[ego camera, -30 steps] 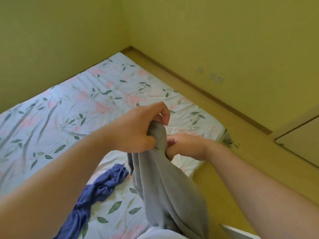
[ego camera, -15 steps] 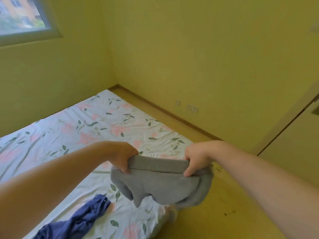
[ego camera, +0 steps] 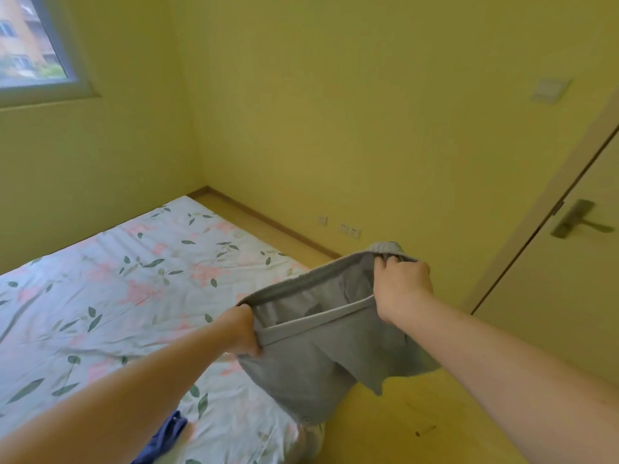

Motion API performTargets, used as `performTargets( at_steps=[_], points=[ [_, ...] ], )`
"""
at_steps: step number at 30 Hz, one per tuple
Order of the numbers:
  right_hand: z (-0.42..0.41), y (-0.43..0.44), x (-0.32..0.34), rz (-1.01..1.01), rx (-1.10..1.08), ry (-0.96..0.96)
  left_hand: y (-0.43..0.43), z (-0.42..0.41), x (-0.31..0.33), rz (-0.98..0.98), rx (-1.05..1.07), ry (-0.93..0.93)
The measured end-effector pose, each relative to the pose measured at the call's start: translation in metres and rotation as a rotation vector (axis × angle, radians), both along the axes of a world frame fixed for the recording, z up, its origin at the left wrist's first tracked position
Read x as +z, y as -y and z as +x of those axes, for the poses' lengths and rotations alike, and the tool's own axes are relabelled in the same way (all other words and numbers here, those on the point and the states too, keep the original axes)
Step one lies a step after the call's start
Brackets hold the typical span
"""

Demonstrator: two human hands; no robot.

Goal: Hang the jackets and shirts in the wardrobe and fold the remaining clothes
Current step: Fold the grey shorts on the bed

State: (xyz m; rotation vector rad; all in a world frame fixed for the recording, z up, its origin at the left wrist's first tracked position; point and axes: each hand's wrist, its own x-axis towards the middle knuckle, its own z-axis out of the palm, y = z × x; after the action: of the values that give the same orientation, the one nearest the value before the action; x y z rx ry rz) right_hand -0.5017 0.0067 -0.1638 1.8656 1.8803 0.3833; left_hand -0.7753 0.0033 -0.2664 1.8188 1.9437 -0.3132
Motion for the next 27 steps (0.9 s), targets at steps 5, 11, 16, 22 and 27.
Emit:
performTargets(
  at_steps=[5, 11, 16, 22, 27],
  points=[
    [0.020, 0.008, 0.007, 0.083, 0.177, 0.004, -0.024, -0.026, 0.035, -0.157, 0.619, 0.868],
    [0.037, 0.015, 0.007, 0.161, 0.334, -0.050, -0.036, -0.042, 0.067, 0.334, 0.590, 0.386],
    [0.042, 0.012, 0.008, 0.173, 0.341, -0.121, -0.040, -0.053, 0.092, 0.562, 0.336, -0.155],
    [0.054, 0.006, 0.022, 0.066, 0.285, -0.208, -0.043, -0.062, 0.115, 0.590, 0.301, 0.071],
    [0.060, 0.002, 0.034, 0.029, 0.210, -0.179, -0.040, -0.059, 0.132, 0.572, 0.485, 0.652]
  ],
)
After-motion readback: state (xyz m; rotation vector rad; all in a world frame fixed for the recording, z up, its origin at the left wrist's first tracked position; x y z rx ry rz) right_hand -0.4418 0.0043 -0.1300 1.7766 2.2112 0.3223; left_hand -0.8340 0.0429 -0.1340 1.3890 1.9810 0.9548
